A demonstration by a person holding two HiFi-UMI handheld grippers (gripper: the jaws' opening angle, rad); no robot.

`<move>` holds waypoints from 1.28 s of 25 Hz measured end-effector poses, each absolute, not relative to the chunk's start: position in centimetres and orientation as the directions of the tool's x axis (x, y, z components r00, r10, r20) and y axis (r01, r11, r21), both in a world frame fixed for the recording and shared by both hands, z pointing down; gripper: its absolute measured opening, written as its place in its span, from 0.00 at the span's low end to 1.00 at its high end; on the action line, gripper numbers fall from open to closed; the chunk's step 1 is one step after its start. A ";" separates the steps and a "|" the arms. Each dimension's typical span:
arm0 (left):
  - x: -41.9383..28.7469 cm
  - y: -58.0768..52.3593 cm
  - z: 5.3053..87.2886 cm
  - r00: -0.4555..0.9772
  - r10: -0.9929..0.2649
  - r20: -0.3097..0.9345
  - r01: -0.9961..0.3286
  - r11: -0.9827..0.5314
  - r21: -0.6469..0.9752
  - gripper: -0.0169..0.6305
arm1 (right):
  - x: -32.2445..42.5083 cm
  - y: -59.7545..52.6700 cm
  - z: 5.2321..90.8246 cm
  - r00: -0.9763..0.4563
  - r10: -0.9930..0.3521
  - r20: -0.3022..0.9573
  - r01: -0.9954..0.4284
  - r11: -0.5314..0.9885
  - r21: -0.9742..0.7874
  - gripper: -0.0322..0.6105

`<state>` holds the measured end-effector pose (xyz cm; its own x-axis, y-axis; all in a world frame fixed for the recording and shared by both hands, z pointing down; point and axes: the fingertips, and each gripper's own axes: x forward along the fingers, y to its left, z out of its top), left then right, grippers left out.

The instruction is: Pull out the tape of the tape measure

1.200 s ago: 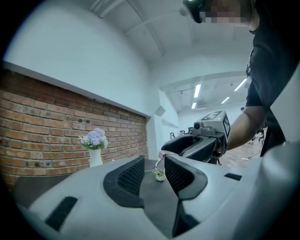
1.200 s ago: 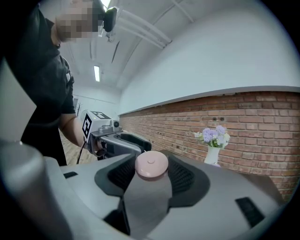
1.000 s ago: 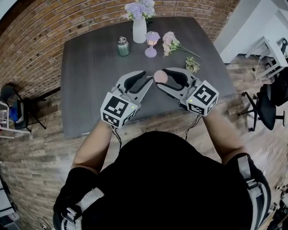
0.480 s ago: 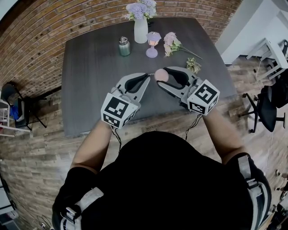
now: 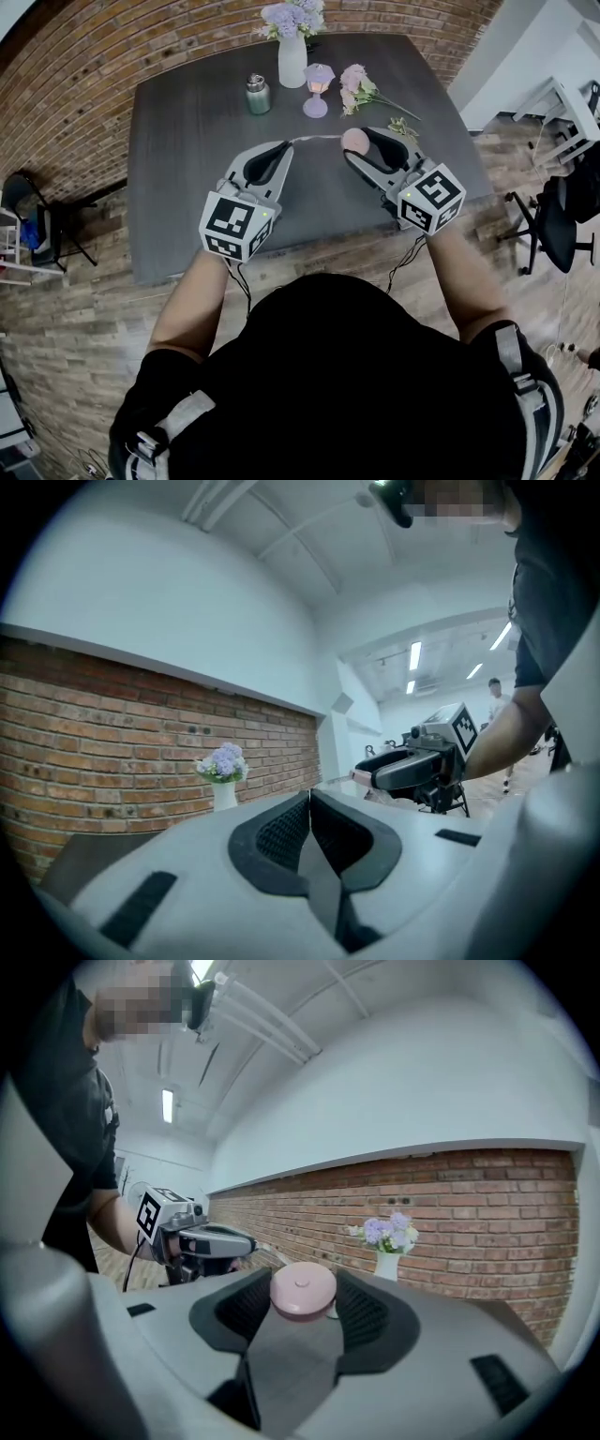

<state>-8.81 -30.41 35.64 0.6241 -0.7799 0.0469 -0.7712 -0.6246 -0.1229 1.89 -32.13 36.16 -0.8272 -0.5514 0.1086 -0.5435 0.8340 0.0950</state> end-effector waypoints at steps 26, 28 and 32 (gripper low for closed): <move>-25.7 -32.1 32.7 0.154 -0.988 0.007 -0.983 -0.154 -0.100 0.05 | 17.0 -37.6 32.8 -0.538 -0.843 0.006 -0.841 0.537 0.057 0.38; -24.9 -32.1 33.1 0.174 -0.985 0.016 -0.979 -0.175 -0.103 0.05 | 16.6 -37.5 33.0 -0.546 -0.838 0.009 -0.836 0.546 0.053 0.38; -24.2 -32.0 33.3 0.191 -0.981 0.028 -0.976 -0.193 -0.104 0.05 | 16.3 -37.4 33.5 -0.553 -0.833 0.015 -0.832 0.553 0.043 0.38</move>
